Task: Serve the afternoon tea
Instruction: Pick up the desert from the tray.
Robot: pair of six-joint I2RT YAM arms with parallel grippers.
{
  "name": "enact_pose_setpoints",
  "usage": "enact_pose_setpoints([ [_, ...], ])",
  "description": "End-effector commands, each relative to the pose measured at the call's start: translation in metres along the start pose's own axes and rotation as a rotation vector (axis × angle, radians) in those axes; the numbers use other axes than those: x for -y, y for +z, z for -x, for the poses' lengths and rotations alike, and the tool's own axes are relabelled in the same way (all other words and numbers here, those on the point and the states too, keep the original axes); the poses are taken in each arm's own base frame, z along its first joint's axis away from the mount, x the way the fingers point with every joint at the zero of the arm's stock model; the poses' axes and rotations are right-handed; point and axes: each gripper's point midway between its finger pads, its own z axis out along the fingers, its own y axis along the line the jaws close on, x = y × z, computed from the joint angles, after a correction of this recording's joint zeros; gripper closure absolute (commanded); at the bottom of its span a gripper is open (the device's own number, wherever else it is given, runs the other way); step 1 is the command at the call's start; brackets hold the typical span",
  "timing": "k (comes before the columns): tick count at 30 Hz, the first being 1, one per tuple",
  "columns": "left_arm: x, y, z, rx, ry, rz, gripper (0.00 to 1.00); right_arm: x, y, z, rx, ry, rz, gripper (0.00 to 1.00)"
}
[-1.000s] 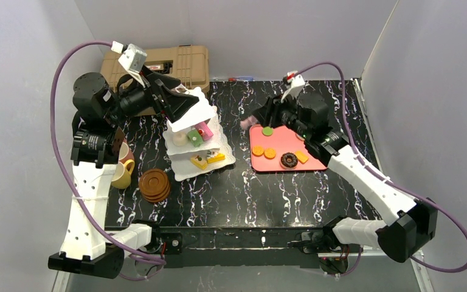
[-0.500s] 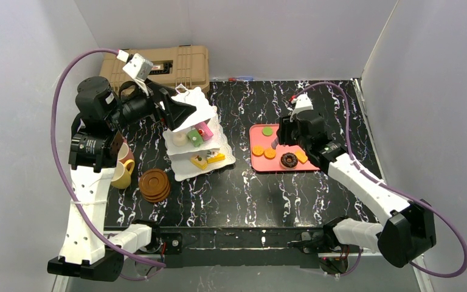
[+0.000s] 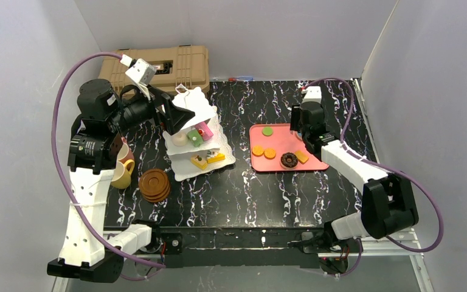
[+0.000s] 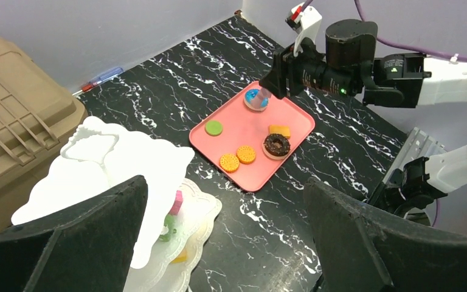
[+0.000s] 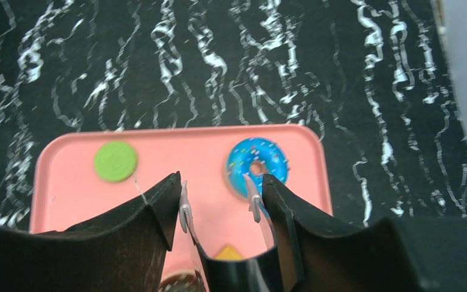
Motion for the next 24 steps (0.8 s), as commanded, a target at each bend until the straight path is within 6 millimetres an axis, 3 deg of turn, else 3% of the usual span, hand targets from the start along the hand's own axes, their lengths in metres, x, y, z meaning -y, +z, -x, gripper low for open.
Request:
enact_pose_setpoints([
  [1, 0.005, -0.011, 0.005, 0.013, 0.039, 0.015, 0.02, 0.029, 0.013, 0.045, 0.162, 0.040, -0.123, 0.41],
  [7, 0.003, -0.012, 0.007, 0.016, 0.045, 0.032, 0.02, 0.048, 0.031, 0.043, 0.153, 0.067, -0.144, 0.38],
  [24, 0.004, -0.013, 0.012, 0.025, 0.052, 0.031, 0.02, 0.052, 0.057, 0.024, 0.122, 0.115, -0.101, 0.31],
])
